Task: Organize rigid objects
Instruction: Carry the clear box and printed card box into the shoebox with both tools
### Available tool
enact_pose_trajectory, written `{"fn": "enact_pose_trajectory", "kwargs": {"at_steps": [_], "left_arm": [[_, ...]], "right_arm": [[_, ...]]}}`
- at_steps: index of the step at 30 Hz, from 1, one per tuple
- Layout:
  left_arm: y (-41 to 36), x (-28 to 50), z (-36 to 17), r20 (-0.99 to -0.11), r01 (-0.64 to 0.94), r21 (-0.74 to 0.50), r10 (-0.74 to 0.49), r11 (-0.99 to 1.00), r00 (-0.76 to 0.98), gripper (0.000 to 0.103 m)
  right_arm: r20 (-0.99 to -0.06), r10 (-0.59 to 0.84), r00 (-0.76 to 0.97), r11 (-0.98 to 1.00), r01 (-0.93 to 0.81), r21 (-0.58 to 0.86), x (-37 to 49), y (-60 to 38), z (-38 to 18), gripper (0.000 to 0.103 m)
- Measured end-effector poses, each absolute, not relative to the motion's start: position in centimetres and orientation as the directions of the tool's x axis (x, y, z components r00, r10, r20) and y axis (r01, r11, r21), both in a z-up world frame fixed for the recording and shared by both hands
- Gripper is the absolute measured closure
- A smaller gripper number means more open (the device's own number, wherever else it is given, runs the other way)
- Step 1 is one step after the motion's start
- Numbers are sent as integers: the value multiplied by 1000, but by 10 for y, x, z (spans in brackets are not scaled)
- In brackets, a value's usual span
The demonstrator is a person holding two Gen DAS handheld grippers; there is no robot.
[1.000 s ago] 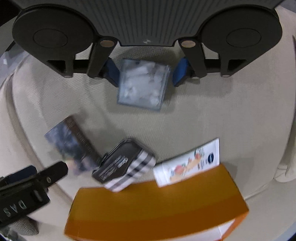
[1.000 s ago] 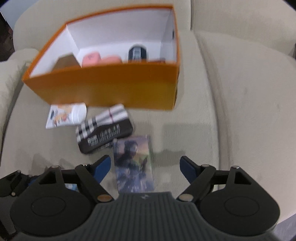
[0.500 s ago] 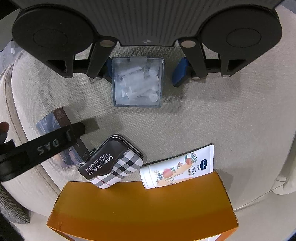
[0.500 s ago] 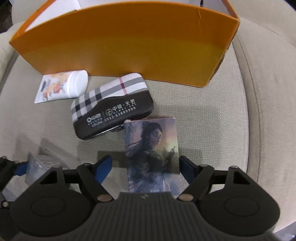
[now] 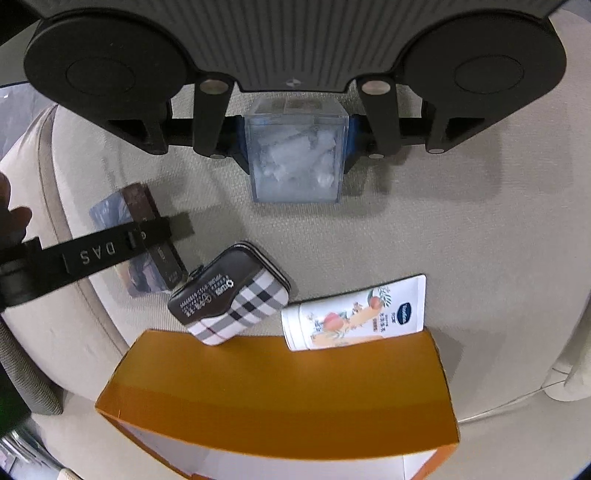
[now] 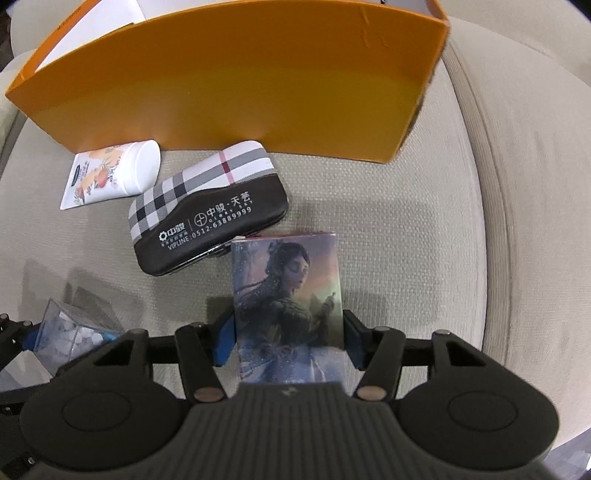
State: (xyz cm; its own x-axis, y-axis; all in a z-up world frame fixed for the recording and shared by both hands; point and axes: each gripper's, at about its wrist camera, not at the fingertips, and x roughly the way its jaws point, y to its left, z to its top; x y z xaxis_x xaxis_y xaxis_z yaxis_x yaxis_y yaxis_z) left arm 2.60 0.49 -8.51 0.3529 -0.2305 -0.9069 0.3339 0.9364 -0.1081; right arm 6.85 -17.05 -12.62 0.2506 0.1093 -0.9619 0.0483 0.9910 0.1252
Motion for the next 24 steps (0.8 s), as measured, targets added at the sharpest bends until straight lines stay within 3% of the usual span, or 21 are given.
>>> {"fn": "enact_pose_trajectory", "kwargs": {"at_steps": [15,24], "left_arm": [[9,33,-58,-878,319,-154,-277,935,390,50],[13,40,-21,-830,307,-188,-318,933,459,50]], "right_arm": [[-919,218,329,957,110,267,51,-194,-89,43],[-848,300,438,922,95,375,43,-199,-43,43]]}}
